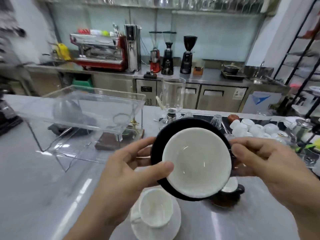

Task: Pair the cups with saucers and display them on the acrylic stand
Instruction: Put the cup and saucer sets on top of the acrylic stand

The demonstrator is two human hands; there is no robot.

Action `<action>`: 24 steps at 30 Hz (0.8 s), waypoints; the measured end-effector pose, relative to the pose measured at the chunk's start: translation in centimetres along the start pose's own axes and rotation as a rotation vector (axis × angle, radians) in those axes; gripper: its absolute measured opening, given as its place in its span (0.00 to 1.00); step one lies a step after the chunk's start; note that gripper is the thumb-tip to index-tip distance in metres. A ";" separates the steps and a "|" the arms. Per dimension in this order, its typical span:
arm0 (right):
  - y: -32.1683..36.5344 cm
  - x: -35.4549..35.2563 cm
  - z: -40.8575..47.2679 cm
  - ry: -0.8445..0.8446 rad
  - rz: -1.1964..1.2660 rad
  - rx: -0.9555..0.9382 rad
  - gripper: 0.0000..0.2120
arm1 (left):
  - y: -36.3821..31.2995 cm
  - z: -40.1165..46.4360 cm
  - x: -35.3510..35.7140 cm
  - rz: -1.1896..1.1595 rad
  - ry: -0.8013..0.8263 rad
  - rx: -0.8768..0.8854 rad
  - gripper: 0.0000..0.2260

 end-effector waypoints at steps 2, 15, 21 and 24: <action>3.0 1.3 1.1 0.017 -0.005 -0.077 0.17 | -2.7 -0.3 -1.6 0.018 -0.044 0.087 0.27; 17.1 11.0 7.3 0.224 -0.053 -0.401 0.10 | -16.7 -0.7 -10.3 0.101 -0.210 0.337 0.22; 20.6 15.9 12.1 0.292 -0.019 -0.368 0.13 | -20.9 2.1 -14.6 0.167 -0.298 0.262 0.17; 21.0 18.4 15.4 0.340 0.000 -0.279 0.16 | -21.8 4.7 -17.0 0.191 -0.368 0.186 0.12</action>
Point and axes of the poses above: each hand's wrist, its own z-axis towards the middle knuckle, its own x-axis out of the palm, y = z × x, the point moved 4 cm from there along z, towards the middle knuckle, and after that the axes turned 11 degrees about -z, right-handed, at the moved point
